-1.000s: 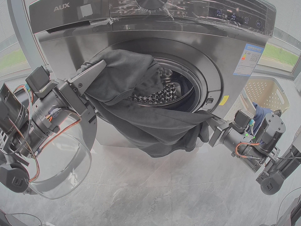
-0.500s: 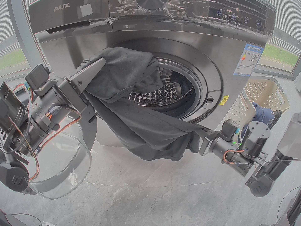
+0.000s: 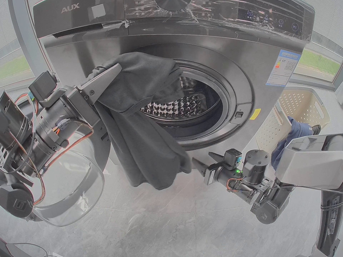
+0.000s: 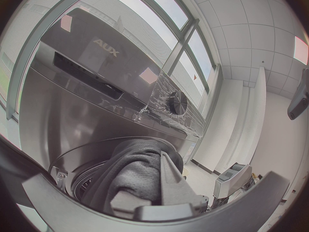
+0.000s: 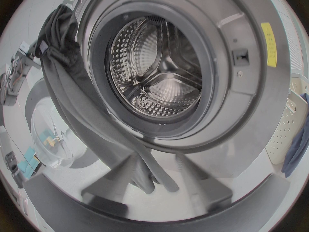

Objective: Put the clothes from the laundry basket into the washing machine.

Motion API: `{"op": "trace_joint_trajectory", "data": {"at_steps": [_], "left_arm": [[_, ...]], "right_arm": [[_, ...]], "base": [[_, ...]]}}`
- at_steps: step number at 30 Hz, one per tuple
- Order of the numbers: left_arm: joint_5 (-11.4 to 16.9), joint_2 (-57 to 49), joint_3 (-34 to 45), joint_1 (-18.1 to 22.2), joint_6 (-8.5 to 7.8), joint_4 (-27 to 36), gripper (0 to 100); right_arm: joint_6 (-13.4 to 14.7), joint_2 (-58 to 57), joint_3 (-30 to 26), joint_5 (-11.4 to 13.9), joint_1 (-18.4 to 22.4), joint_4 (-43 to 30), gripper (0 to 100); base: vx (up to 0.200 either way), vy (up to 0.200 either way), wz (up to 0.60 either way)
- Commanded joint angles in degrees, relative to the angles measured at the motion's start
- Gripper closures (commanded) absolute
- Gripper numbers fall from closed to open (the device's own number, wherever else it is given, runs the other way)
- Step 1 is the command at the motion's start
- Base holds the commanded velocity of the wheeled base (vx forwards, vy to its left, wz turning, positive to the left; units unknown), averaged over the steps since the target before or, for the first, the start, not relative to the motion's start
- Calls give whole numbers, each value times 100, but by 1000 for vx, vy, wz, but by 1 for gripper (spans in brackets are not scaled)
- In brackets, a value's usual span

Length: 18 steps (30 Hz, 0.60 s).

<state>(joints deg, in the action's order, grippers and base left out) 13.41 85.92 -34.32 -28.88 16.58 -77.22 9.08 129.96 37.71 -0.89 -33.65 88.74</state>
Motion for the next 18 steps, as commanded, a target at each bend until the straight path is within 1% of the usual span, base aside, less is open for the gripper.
{"op": "trace_joint_trajectory", "data": {"at_steps": [1,4,9,15,17,18], "left_arm": [[-5,39,-22,5,3,5,100],[-5,65,-31,-4,3,5,100],[-5,83,-14,-21,3,5,100],[30,74,30,-30,-6,-4,100],[56,74,65,-48,-14,-13,100],[74,57,83,-65,-14,-13,100]], "right_arm": [[-12,284,-132,1,-125,3,0],[-47,196,-343,10,-195,12,0],[-73,-68,-352,10,-327,3,0],[-73,-428,-158,-16,-749,12,0],[-56,-428,-9,-34,-784,12,0],[-47,-410,158,-96,-775,3,0]], "base": [[0,0,0],[0,0,0],[0,0,0],[0,0,0],[0,0,0],[0,0,0]]}}
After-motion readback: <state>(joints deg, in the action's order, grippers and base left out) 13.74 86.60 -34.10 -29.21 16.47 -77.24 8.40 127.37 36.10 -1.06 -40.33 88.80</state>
